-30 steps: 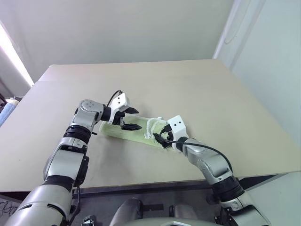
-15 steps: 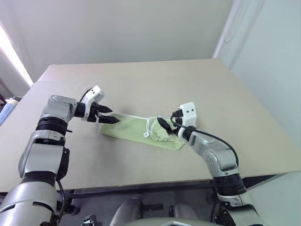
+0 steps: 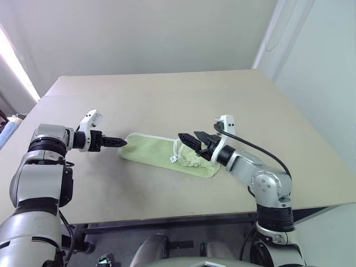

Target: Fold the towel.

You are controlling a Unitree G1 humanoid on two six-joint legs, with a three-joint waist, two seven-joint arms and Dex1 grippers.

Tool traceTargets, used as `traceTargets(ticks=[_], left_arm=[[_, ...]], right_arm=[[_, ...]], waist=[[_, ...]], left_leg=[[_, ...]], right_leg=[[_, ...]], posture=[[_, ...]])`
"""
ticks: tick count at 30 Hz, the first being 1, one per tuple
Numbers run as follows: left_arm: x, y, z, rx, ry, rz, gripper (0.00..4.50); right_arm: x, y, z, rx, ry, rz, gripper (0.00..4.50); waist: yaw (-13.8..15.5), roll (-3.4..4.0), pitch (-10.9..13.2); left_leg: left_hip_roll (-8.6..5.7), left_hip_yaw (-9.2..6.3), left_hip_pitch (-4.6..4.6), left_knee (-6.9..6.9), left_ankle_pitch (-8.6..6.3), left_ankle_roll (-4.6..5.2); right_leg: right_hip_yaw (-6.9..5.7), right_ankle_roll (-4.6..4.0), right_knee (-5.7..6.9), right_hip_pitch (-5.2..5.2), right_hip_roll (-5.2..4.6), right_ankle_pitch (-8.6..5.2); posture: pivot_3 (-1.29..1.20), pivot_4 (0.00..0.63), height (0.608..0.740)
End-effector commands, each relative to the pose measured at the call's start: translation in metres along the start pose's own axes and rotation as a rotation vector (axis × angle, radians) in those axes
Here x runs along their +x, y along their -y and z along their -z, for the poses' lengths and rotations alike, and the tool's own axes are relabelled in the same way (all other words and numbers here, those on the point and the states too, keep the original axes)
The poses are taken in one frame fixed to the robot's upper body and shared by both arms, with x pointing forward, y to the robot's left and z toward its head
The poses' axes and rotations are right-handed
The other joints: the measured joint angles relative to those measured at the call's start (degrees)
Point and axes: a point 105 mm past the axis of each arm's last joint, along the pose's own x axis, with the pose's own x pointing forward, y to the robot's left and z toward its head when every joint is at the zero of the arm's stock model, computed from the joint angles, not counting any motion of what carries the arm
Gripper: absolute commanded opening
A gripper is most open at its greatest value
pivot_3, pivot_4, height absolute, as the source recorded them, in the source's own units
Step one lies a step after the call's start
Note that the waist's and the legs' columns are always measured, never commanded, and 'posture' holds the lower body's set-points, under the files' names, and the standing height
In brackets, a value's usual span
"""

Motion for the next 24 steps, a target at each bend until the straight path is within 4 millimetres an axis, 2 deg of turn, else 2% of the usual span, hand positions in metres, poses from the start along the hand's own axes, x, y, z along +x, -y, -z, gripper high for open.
traceTargets(ticks=[1, 5, 11, 15, 18, 20, 24], left_arm=[[0.0, 0.005, -0.009, -0.037, 0.032, 0.008, 4.5], [0.013, 0.011, 0.0, -0.125, -0.007, 0.021, 4.5], [0.028, 0.024, 0.006, -0.107, -0.067, 0.082, 4.5], [0.028, 0.023, 0.011, -0.089, -0.098, 0.084, 4.5], [0.028, 0.023, 0.012, -0.071, -0.111, 0.085, 3.9], [0.027, 0.025, 0.009, -0.059, -0.099, 0.1, 3.26], [0.022, 0.032, -0.001, -0.052, -0.071, 0.148, 1.83]], right_arm=[[-0.008, -0.022, -0.013, -0.024, 0.008, -0.103, 4.31], [-0.012, -0.024, -0.009, -0.018, -0.022, -0.111, 4.31], [-0.018, -0.03, -0.007, -0.018, -0.041, -0.145, 4.31], [-0.028, -0.038, -0.001, -0.209, -0.051, -0.16, 4.31], [-0.036, -0.039, 0.01, -0.336, -0.116, -0.174, 4.38], [-0.04, -0.033, 0.017, -0.391, -0.159, -0.156, 4.38], [-0.046, -0.019, 0.019, -0.483, -0.178, -0.104, 4.38]], waist=[[0.1, 0.0, 0.0], [0.1, 0.0, 0.0], [0.6, 0.01, 0.0], [0.5, 0.0, 0.0], [0.4, 0.0, 0.0], [0.4, 0.0, 0.0], [0.3, -0.04, 0.0]], left_leg=[[0.0, 0.0, -0.01, 0.0, -0.01, -0.01], [-0.02, 0.01, -0.03, 0.0, -0.02, -0.03], [-0.07, 0.03, -0.04, 0.0, -0.02, -0.04], [-0.14, 0.03, -0.11, 0.01, -0.03, -0.04], [-0.14, 0.04, -0.14, -0.02, -0.03, -0.04], [-0.12, 0.04, -0.2, -0.01, -0.03, -0.04], [-0.09, 0.0, -0.5, 0.04, -0.03, -0.03]], right_leg=[[0.0, 0.0, 0.0, -0.01, -0.01, 0.0], [-0.01, 0.0, -0.01, -0.01, -0.05, 0.0], [-0.01, 0.0, -0.02, 0.0, -0.13, 0.0], [-0.01, 0.02, -0.13, 0.0, -0.18, -0.01], [-0.03, 0.03, -0.21, 0.0, -0.2, -0.02], [-0.05, 0.03, -0.3, -0.02, -0.18, -0.02], [-0.11, 0.02, -0.41, -0.23, -0.15, 0.0]], posture=[[0.0, 0.0, 0.694], [0.0, 0.0, 0.694], [0.0, 0.0, 0.694], [0.0, 0.0, 0.694], [0.0, 0.0, 0.694], [0.0, 0.0, 0.694], [0.0, 0.0, 0.694]])
